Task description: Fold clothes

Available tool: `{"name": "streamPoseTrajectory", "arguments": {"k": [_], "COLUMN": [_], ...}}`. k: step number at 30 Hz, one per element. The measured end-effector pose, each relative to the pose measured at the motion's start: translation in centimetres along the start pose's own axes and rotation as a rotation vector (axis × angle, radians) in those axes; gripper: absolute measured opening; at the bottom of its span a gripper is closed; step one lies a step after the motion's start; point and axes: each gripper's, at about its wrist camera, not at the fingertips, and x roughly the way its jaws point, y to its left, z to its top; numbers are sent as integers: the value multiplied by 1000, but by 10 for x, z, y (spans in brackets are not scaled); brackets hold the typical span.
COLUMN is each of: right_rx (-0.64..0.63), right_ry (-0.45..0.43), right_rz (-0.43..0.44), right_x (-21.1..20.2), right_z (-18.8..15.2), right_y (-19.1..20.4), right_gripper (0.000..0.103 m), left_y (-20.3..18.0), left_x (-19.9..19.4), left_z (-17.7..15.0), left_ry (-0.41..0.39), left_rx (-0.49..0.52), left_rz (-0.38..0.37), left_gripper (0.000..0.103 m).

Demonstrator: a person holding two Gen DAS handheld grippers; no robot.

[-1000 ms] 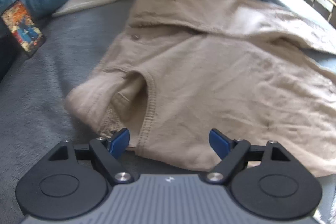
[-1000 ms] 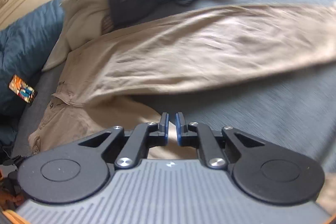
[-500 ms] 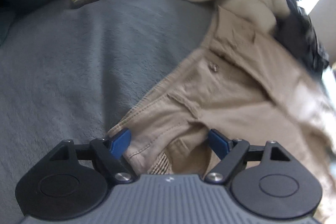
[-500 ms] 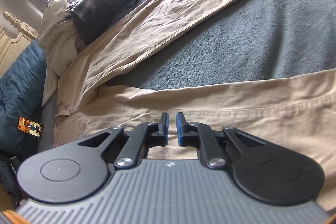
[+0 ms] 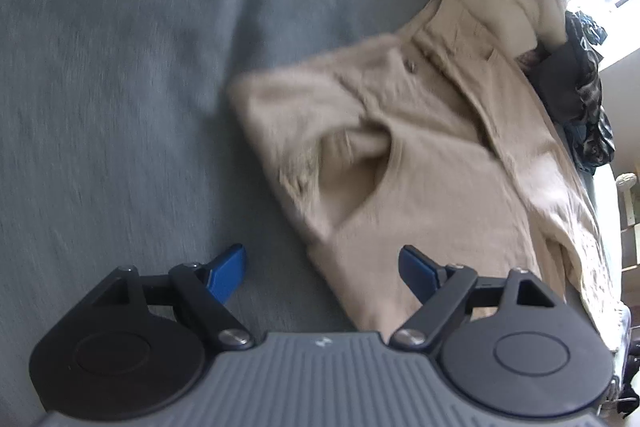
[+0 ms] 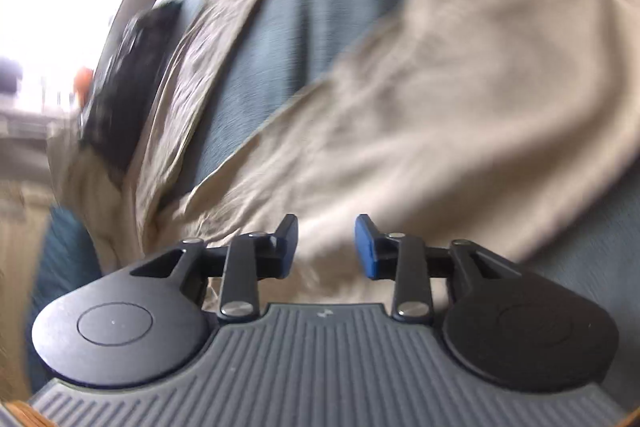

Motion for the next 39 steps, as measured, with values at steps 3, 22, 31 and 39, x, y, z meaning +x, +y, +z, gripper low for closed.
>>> {"name": "streamPoseTrajectory", "arguments": {"k": [3, 22, 31, 39], "right_rx": [121, 533, 558, 504], "right_ry": [-53, -164, -90, -11], "right_rz": [9, 130, 226, 261], "right_x": [-20, -19, 0, 29], "right_z": [0, -54, -77, -93], "right_y": [-34, -109, -99, -77], "right_gripper": [43, 46, 44, 26], "left_y": [-3, -8, -4, -3], "left_x": [1, 9, 13, 15], "left_z": [-7, -26, -26, -26], "left_ry": [-8, -64, -76, -84], "left_rx": [3, -51, -71, -78], "left_rz": [-11, -13, -22, -21], "left_gripper": [84, 75, 71, 66]}}
